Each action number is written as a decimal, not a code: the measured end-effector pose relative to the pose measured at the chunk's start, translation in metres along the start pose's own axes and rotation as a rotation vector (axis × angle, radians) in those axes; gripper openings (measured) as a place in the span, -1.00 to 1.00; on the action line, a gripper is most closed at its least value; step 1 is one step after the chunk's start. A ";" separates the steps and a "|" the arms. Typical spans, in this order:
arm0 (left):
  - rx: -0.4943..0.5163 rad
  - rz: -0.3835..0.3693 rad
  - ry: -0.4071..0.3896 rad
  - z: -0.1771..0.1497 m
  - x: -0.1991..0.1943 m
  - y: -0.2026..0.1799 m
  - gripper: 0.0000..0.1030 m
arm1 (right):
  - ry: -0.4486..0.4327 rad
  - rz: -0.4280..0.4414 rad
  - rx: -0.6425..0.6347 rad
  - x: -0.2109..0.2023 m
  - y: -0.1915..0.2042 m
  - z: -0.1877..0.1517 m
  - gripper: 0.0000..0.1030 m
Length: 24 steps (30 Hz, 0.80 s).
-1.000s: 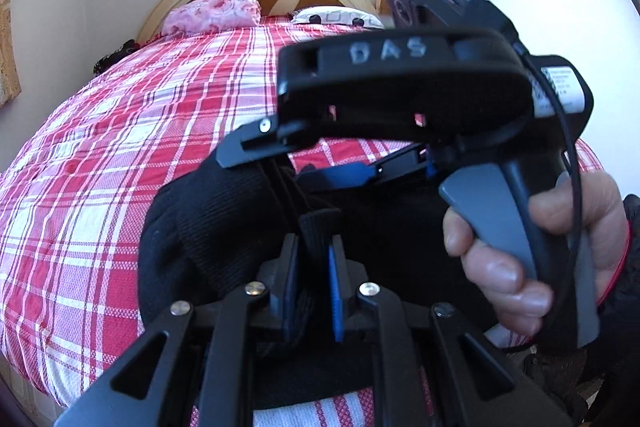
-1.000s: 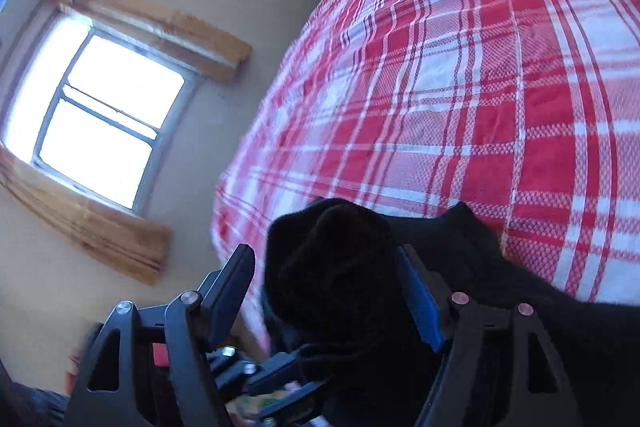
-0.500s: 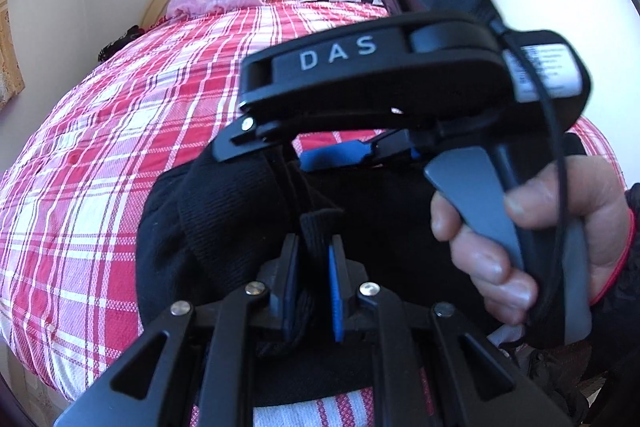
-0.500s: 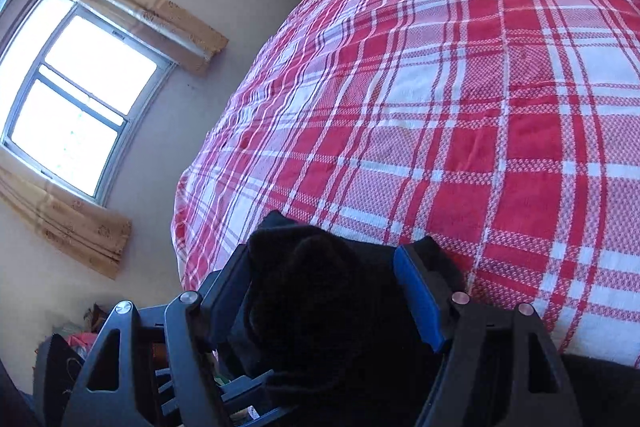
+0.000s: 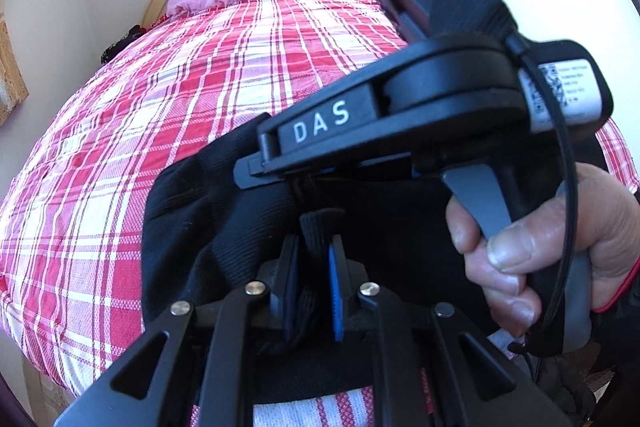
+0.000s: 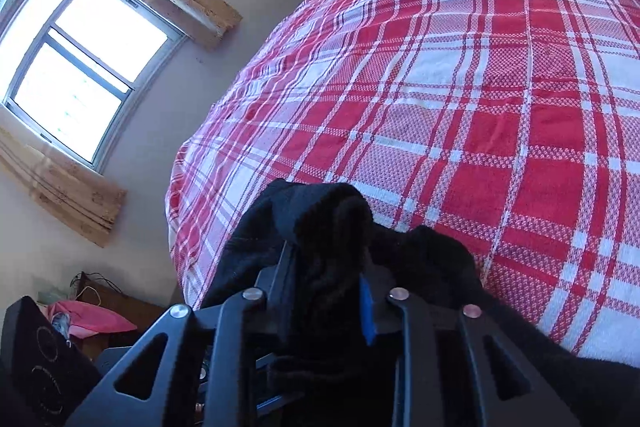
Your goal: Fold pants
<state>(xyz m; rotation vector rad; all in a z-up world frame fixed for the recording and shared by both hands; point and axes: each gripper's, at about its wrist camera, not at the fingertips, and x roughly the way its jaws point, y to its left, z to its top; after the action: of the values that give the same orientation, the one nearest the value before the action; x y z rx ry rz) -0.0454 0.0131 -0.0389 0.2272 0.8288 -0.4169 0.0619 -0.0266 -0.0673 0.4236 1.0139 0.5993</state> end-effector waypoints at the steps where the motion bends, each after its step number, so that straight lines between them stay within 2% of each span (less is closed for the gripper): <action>1: 0.000 -0.001 -0.004 0.000 -0.001 0.000 -0.71 | -0.007 0.004 0.001 -0.002 0.001 -0.001 -0.61; 6: 0.014 -0.032 -0.070 0.001 -0.019 -0.001 -0.71 | -0.060 0.020 -0.031 -0.023 0.016 0.000 -0.65; 10: 0.050 -0.079 -0.166 0.005 -0.043 -0.010 -0.71 | -0.132 0.051 -0.063 -0.056 0.029 -0.001 -0.65; 14: 0.103 -0.148 -0.231 0.005 -0.058 -0.028 -0.71 | -0.212 0.038 -0.066 -0.099 0.028 -0.010 -0.65; 24: 0.245 -0.251 -0.260 0.008 -0.066 -0.078 -0.71 | -0.336 0.000 0.003 -0.176 0.003 -0.050 -0.65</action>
<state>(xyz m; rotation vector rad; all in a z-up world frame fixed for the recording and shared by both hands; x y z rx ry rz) -0.1144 -0.0414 0.0130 0.2898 0.5505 -0.7688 -0.0525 -0.1344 0.0269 0.5084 0.6937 0.5062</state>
